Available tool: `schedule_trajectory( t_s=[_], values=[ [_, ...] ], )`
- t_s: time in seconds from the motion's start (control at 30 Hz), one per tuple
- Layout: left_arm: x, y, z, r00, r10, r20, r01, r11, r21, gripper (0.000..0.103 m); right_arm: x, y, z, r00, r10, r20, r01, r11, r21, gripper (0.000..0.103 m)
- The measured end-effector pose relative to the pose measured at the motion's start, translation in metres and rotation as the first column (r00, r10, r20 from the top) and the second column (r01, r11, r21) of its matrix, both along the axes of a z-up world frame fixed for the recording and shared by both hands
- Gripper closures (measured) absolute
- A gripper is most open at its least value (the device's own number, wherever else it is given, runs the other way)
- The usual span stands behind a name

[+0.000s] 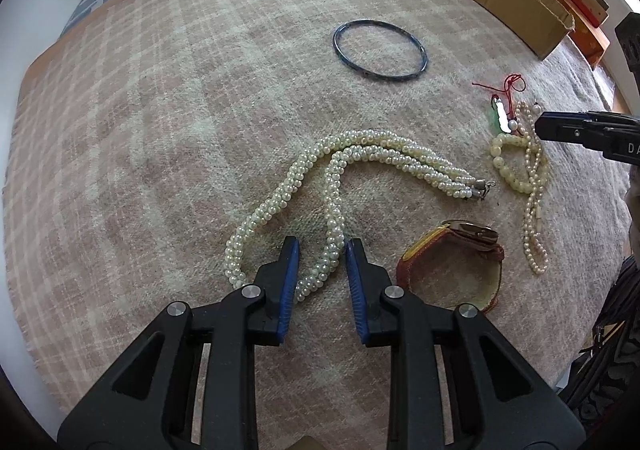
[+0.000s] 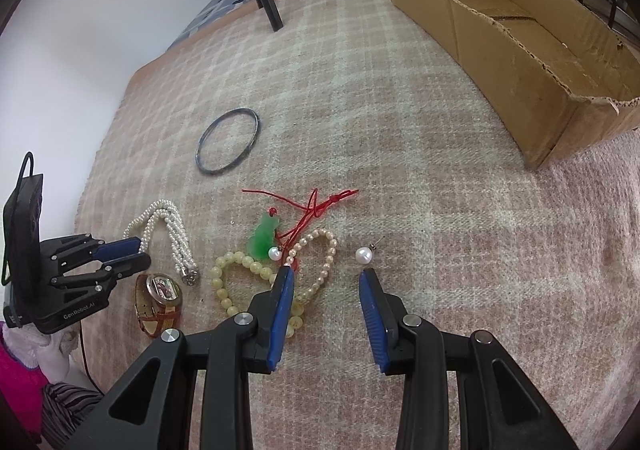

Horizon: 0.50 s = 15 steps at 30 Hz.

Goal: Organize jewelry
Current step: 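Close the right tool on the twisted pearl necklace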

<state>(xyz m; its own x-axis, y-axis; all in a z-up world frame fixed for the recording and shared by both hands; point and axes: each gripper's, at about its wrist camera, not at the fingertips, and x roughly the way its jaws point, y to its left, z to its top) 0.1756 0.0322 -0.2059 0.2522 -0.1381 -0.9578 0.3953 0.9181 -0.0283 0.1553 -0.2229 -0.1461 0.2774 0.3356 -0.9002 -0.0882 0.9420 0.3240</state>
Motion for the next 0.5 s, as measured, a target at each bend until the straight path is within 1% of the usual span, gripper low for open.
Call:
schedule_trajectory(
  t_s=[0.2, 0.33, 0.5],
  values=[
    [-0.001, -0.016, -0.009, 0.999, -0.029, 0.044, 0.027, 0.999, 0.028, 0.080, 0.003, 0.007, -0.002, 1.000, 0.016, 0.006, -0.015, 0.999, -0.039, 0.067],
    [-0.002, -0.018, -0.009, 0.999, -0.023, 0.045, 0.022, 1.000, 0.018, 0.082, 0.005, 0.011, -0.003, 1.000, 0.022, 0.007, -0.022, 0.998, -0.055, 0.069],
    [-0.008, -0.016, -0.007, 0.998, -0.033, 0.056, 0.032, 0.999, 0.025, 0.083, 0.003, 0.012, -0.002, 1.000, 0.009, 0.014, -0.009, 0.998, -0.057, 0.071]
  ],
)
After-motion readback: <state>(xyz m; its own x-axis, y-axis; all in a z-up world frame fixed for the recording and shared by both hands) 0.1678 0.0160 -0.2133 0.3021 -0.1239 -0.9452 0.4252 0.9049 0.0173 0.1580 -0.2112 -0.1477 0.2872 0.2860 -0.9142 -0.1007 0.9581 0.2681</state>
